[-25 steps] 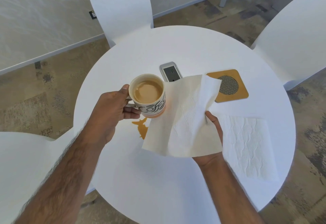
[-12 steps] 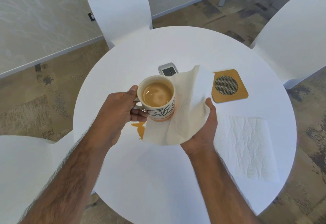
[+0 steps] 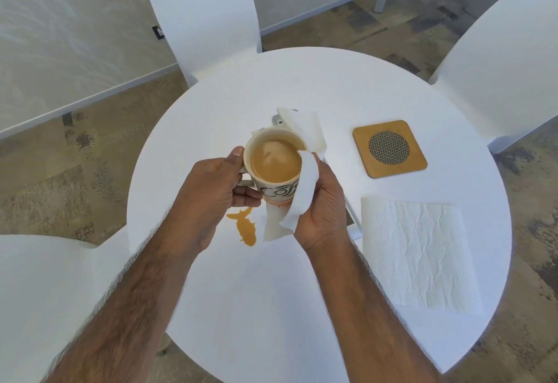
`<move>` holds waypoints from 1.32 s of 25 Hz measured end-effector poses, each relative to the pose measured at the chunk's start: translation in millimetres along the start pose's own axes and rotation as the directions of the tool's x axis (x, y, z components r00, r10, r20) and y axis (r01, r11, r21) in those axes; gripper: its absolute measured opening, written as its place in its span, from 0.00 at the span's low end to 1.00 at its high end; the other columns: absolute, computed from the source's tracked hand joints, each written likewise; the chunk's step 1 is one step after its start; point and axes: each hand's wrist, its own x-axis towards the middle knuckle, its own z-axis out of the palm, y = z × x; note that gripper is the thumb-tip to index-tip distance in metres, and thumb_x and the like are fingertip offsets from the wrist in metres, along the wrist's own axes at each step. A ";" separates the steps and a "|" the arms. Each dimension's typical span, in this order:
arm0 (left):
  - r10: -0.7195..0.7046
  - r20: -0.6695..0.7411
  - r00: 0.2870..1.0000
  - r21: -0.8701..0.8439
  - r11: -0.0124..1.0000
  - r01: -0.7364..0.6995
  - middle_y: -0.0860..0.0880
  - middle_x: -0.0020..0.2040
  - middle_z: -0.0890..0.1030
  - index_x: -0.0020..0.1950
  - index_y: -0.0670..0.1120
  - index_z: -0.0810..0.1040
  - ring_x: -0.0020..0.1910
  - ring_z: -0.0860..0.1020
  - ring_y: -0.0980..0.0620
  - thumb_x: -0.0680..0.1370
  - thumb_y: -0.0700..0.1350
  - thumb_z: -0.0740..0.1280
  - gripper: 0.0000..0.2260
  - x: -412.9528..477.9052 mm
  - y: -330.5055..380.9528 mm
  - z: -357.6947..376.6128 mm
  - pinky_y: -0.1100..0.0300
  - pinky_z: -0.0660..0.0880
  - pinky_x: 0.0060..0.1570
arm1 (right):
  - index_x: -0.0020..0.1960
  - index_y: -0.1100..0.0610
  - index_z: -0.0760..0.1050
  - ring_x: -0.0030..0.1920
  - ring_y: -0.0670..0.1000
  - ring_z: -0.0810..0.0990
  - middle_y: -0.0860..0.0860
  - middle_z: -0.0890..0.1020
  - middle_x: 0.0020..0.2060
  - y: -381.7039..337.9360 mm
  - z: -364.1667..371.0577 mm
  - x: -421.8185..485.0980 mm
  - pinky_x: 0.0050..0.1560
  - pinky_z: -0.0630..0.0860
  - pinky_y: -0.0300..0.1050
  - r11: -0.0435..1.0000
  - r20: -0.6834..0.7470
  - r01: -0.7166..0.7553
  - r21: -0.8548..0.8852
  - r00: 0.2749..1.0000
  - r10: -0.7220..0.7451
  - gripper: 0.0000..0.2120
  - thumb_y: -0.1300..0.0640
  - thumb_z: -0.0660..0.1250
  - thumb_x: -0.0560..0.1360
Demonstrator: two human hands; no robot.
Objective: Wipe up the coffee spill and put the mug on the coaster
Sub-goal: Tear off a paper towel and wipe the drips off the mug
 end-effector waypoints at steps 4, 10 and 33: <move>0.005 -0.009 1.000 0.013 1.000 -0.005 0.43 0.44 0.85 0.53 0.41 0.84 0.36 0.83 0.45 0.86 0.53 0.59 0.20 -0.9 -2.1 0.4 0.48 0.84 0.48 | 0.56 0.58 0.79 0.47 0.54 0.81 0.55 0.81 0.48 2.8 5.6 2.3 0.48 0.78 0.51 0.999 0.096 -0.041 0.023 0.995 0.038 0.15 0.50 0.73 0.75; -0.004 -0.049 0.999 -0.001 1.000 0.004 0.47 0.40 0.86 0.51 0.43 0.84 0.35 0.84 0.45 0.86 0.53 0.60 0.18 -3.9 -6.5 1.2 0.47 0.84 0.49 | 0.64 0.59 0.74 0.55 0.60 0.75 0.60 0.73 0.58 6.5 -0.3 21.0 0.52 0.77 0.56 0.989 0.066 -0.145 -0.022 0.987 0.146 0.35 0.50 0.82 0.62; 0.031 -0.117 0.993 -0.023 0.999 -0.033 0.43 0.46 0.87 0.52 0.41 0.84 0.37 0.84 0.43 0.86 0.53 0.60 0.19 -1.8 -4.5 -2.4 0.47 0.83 0.48 | 0.45 0.52 0.86 0.53 0.55 0.87 0.51 0.89 0.46 13.1 3.2 -3.4 0.62 0.80 0.63 0.918 -0.392 -0.089 -0.386 0.917 -0.076 0.14 0.41 0.72 0.75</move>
